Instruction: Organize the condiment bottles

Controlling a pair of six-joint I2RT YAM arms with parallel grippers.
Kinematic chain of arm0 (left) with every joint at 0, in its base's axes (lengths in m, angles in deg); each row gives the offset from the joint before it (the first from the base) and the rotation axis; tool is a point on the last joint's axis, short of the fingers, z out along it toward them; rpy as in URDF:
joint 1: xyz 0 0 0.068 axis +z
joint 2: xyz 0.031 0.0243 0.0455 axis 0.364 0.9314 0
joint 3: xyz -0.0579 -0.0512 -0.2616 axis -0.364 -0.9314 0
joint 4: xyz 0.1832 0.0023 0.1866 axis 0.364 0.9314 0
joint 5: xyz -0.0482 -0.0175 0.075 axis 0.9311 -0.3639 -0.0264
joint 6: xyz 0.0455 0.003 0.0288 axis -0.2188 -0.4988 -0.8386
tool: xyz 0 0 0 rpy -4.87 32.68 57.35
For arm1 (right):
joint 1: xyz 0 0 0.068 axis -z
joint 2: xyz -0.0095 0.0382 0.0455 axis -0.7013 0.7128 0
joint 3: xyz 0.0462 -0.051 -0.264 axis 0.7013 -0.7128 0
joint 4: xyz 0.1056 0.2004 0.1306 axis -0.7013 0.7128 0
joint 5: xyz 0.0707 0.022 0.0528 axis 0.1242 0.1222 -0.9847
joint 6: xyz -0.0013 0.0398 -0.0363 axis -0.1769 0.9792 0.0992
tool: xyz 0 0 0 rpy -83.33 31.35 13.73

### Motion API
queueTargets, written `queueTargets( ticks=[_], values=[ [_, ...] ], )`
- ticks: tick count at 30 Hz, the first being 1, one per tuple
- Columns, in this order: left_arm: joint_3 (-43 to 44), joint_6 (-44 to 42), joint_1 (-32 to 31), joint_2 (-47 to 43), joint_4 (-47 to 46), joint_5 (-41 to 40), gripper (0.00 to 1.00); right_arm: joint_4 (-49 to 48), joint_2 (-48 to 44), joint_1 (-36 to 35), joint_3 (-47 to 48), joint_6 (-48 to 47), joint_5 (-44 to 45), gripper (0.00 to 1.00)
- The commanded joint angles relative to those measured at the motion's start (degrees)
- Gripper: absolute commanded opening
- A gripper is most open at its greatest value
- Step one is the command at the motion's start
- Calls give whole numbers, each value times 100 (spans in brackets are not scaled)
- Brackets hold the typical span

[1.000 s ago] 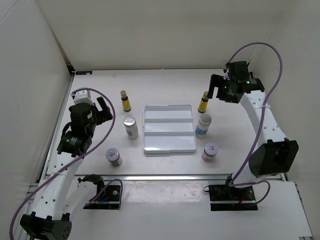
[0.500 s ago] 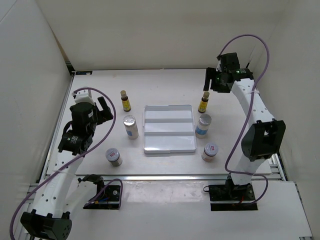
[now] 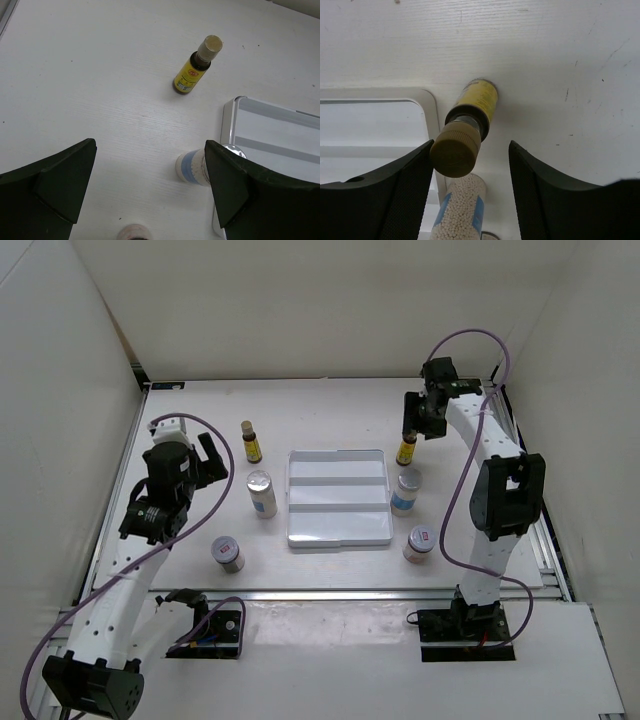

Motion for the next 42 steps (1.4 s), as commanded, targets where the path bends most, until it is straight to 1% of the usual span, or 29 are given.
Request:
queueTargets(
  ticks=[1,4,5,10,11,13,14,18,21,25,26,30,35,40,42],
  values=[
    [11,33,-17,5,17,-41,100,-221,38,-18,289,-4,106,62],
    [11,-20,-17,58,17,-41,100,-221,160,-18,421,-4,159,56],
    [11,-20,-17,58,17,-41,100,-221,161,-18,421,48,159,51],
    [11,-20,-17,110,17,-41,100,-221,214,-18,482,49,106,42],
    [11,-20,-17,110,17,-41,100,-221,214,-18,482,49,106,38],
    [11,-20,-17,110,17,-41,100,-221,214,-18,482,49,106,33],
    [11,-20,-17,110,17,-41,100,-221,214,-18,482,49,106,27],
    [11,-20,-17,110,17,-41,100,-221,-76,-70,482,49,246,18],
    [11,-20,-17,110,17,-41,100,-221,-374,-141,482,49,326,17],
    [11,-20,-17,110,17,-41,100,-221,-796,-561,535,-161,703,12],
    [11,-20,-17,110,17,-41,100,-221,-849,-641,535,-162,773,12],
    [11,-20,-17,110,17,-41,100,-221,-990,-1132,640,-285,958,9],
    [11,-20,-17,110,17,-41,100,-169,-990,-1485,640,-285,958,8],
    [11,-20,-17,110,17,-41,100,-169,-1043,-1871,272,-224,1011,8],
    [11,-20,-17,110,17,-41,100,-230,-1043,-1924,114,-162,1064,8]
  ],
)
